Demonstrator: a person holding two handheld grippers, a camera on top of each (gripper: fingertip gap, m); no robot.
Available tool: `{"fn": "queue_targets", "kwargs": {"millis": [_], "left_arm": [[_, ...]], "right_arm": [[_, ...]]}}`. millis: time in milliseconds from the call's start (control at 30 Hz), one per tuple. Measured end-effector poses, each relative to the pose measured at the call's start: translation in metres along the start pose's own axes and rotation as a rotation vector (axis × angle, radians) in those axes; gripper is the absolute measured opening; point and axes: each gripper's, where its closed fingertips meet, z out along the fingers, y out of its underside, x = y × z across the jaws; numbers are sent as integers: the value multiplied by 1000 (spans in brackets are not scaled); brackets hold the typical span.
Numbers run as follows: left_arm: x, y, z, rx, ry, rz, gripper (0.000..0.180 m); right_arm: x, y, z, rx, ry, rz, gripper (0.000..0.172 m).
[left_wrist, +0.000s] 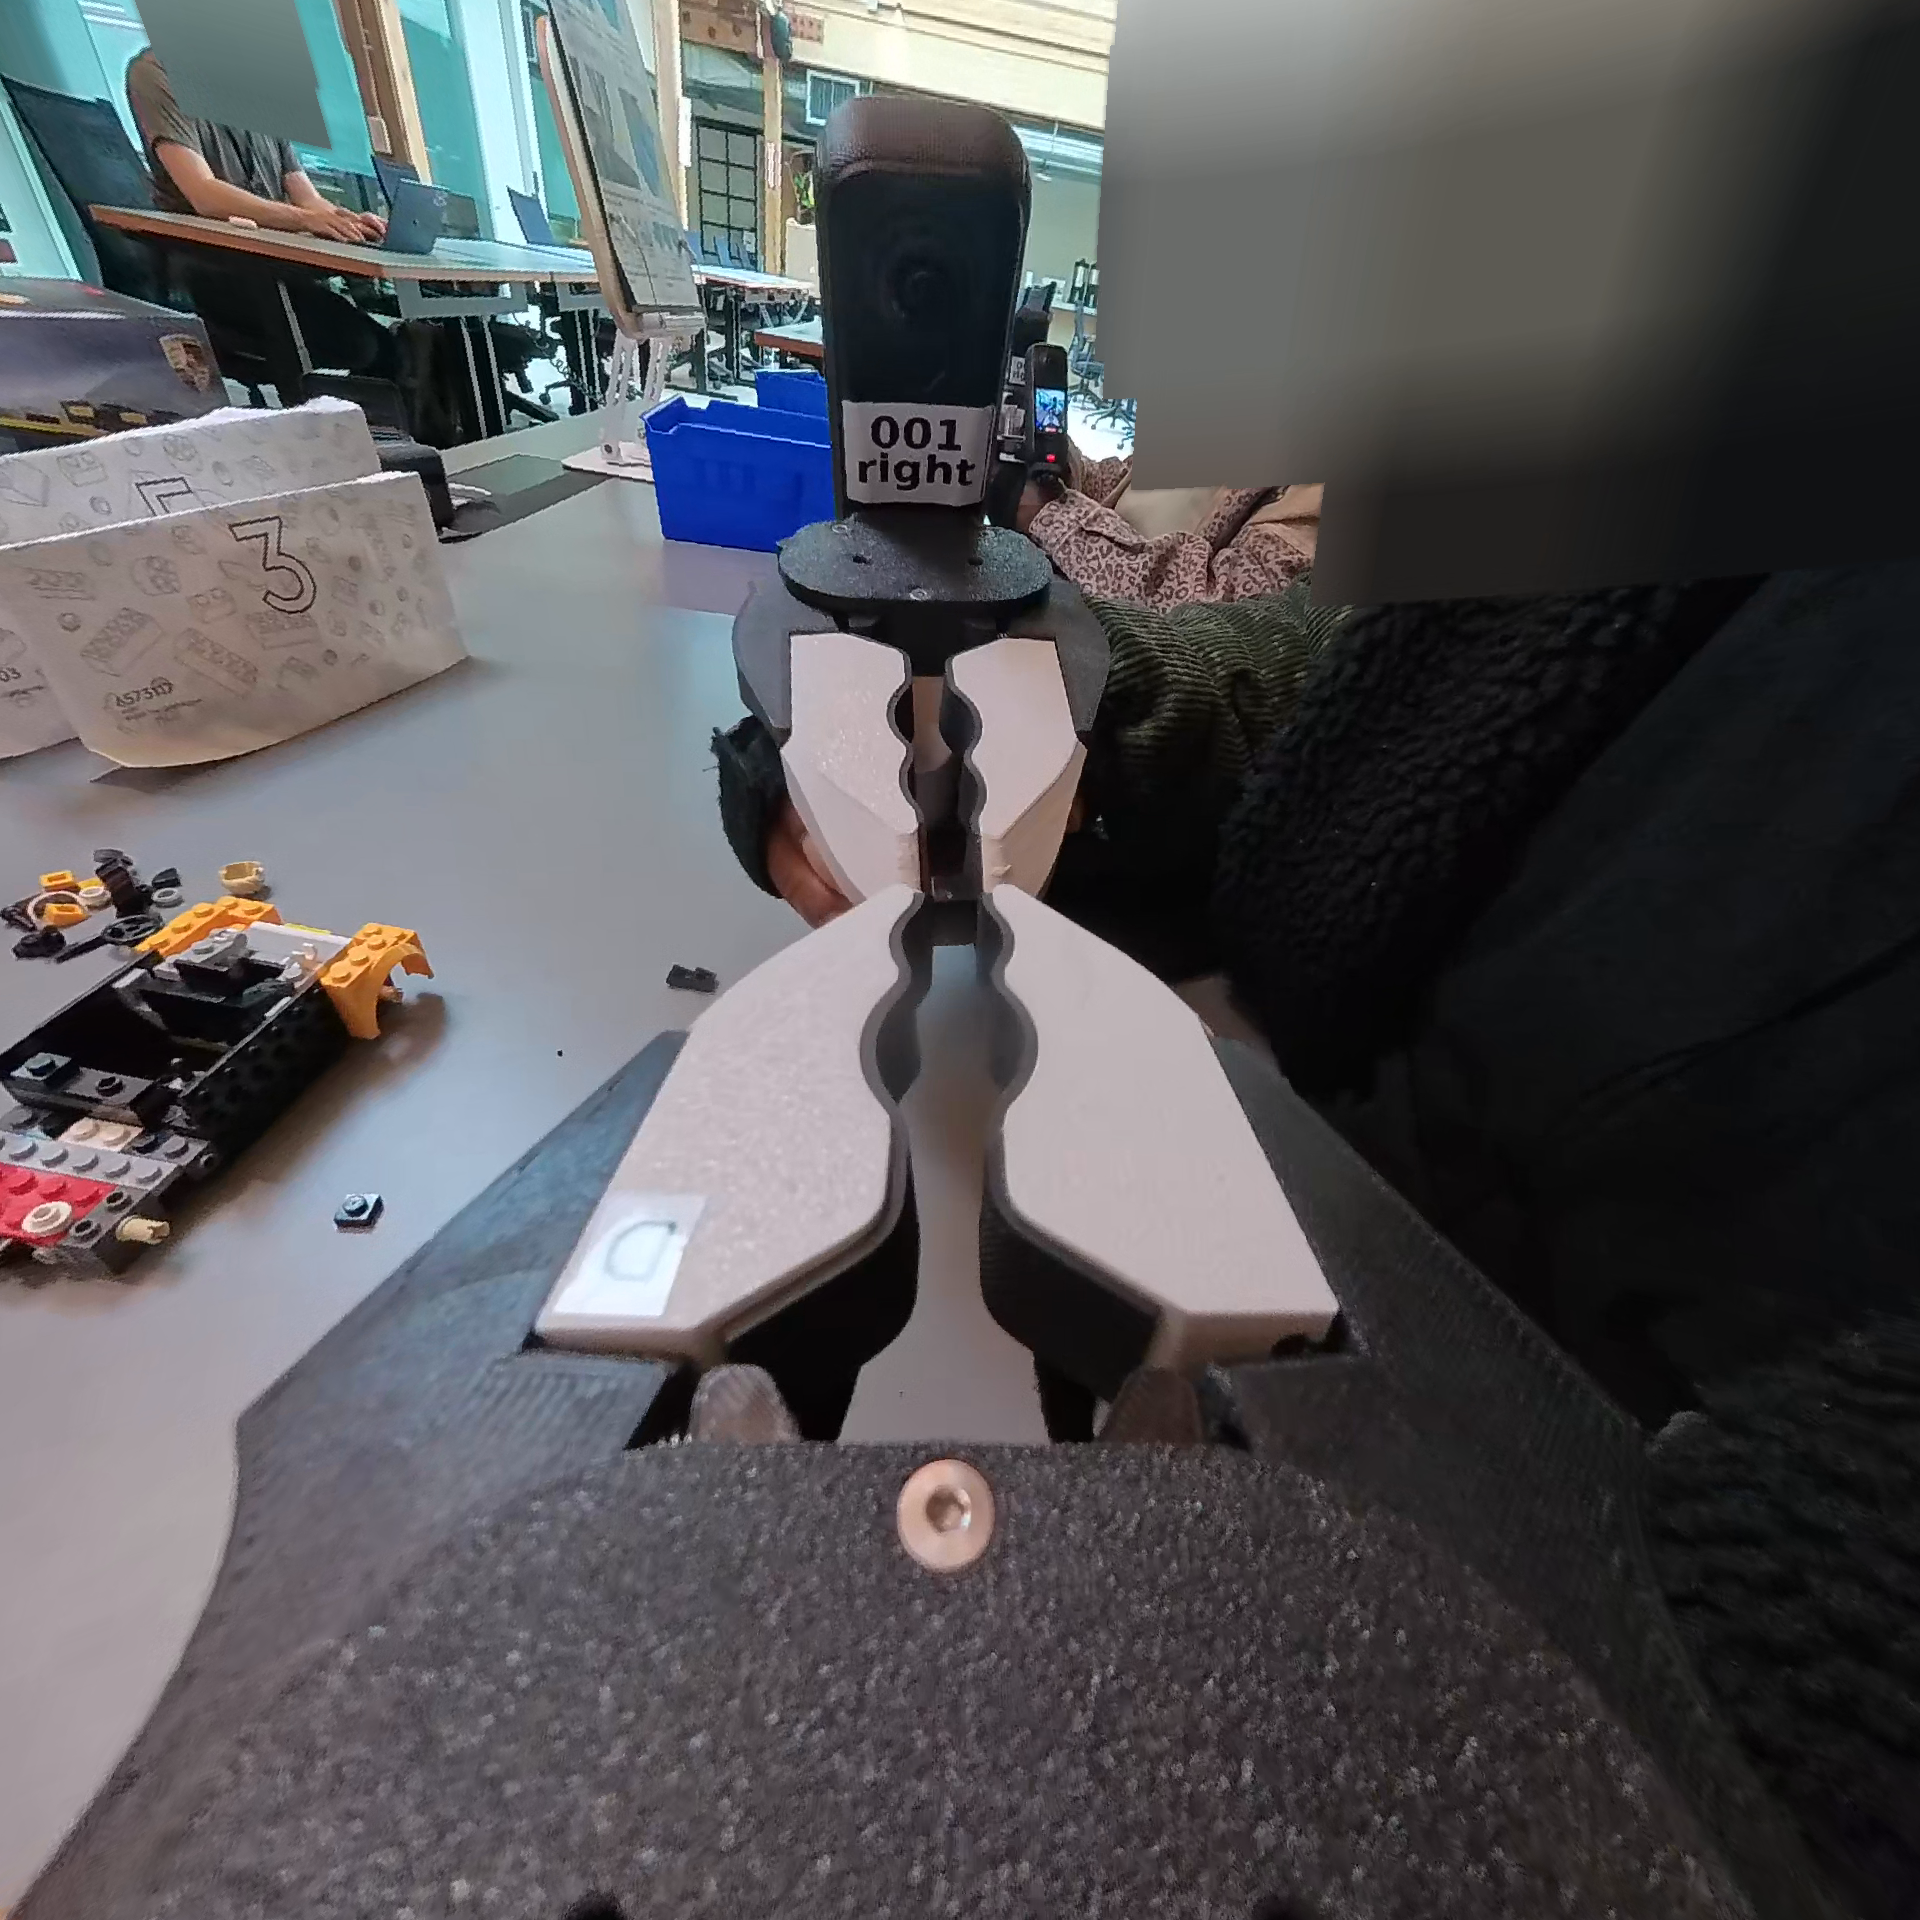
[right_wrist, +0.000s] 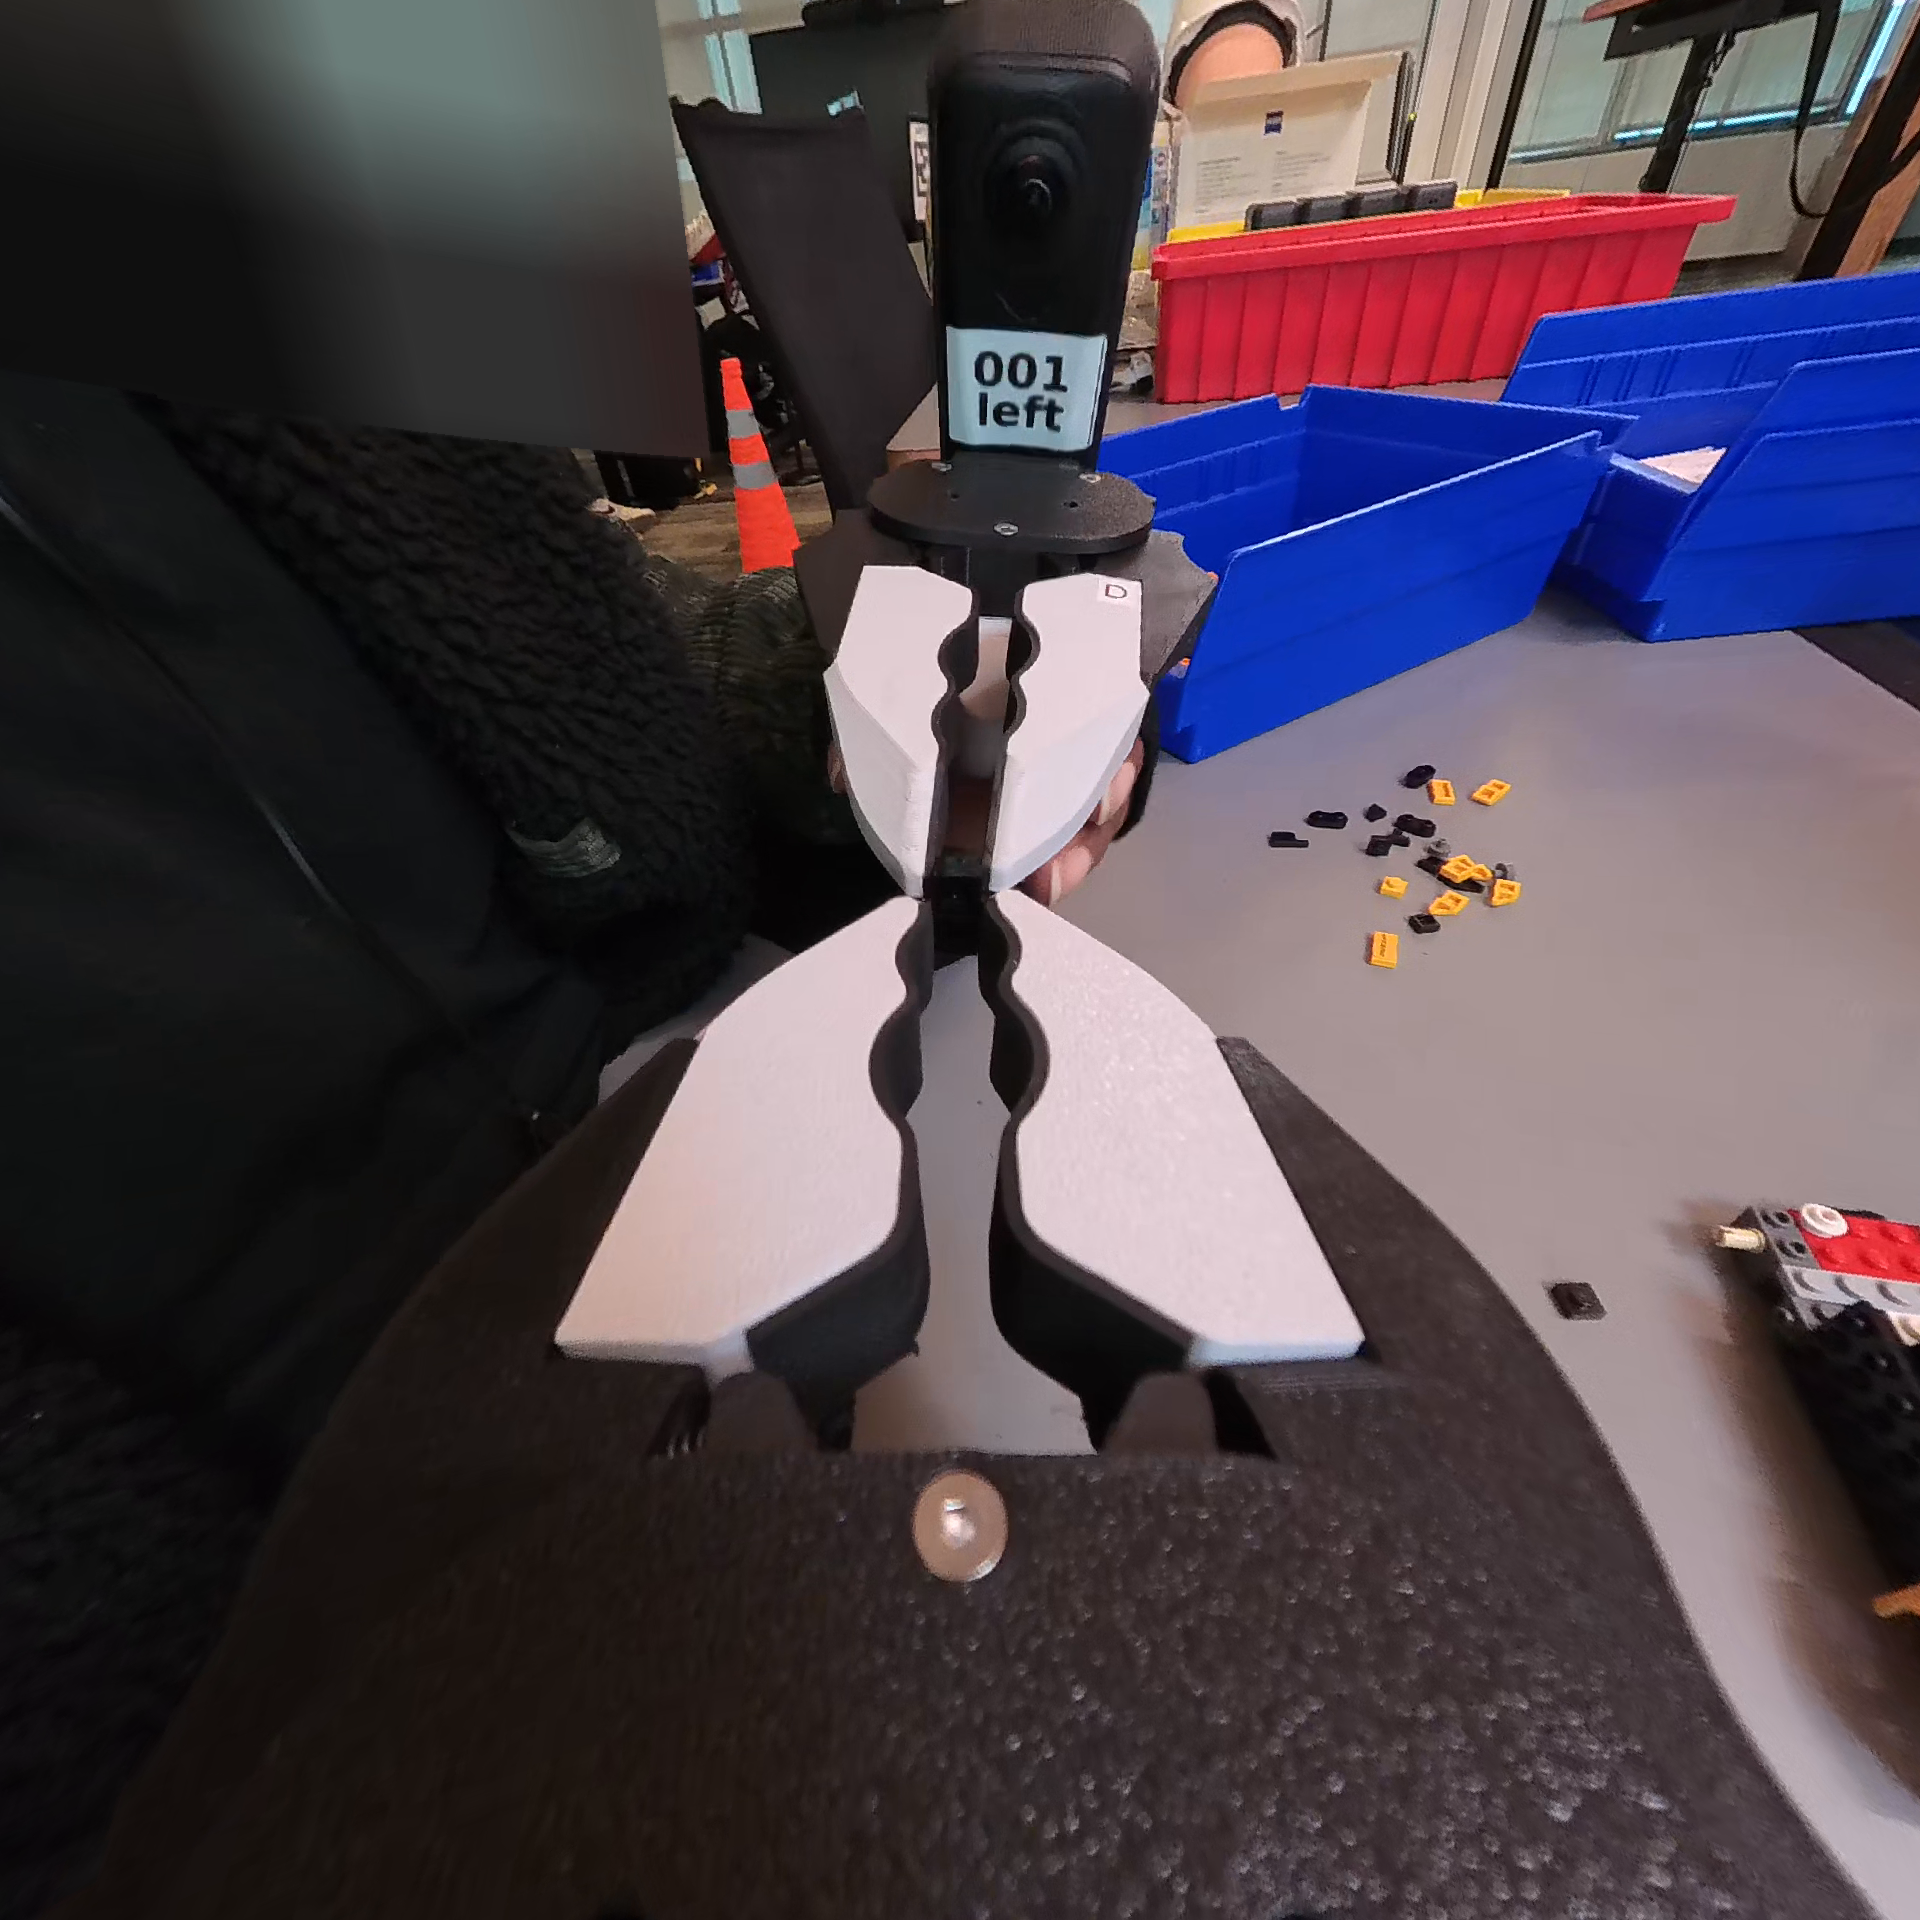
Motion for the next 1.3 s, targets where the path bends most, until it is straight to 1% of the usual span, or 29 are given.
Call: {"fn": "queue_targets", "kwargs": {"millis": [167,267,367,567,767,933,1000,1067,1133,1233,1267,1300], "left_arm": [[-3,3,-1,-38,-26,10,7],[-6,4,-3,-50,-37,11,7],[-5,6,-2,-68,-36,23,7],[0,10,1,-88,-22,42,8],[2,14,3,-117,-15,63,7],[7,17,3,-142,3,82,8],[6,11,1,-119,-5,73,8],[2,8,0,-109,-37,79,8],[1,8,0,-109,-49,82,7],[-1,4,-1,-91,-57,65,7],[-4,7,-2,-107,-72,66,1],[-17,17,-8,-152,-137,91,1]], "right_arm": [[3,1,-2,-8,17,-11,8],[5,-7,-10,27,20,-5,11],[5,-6,-10,4,34,-30,12],[-1,2,-4,-51,1,-40,12],[-4,6,-3,-84,-15,-57,10],[-8,10,-3,-121,-23,-106,7],[-6,4,-3,-84,4,-110,7],[-2,1,-4,-36,27,-73,6],[-1,0,-5,5,8,-5,6],[1,-5,-7,63,-13,48,6],[2,-10,-10,101,-26,63,6],[1,-25,-21,196,-59,109,5]]}}
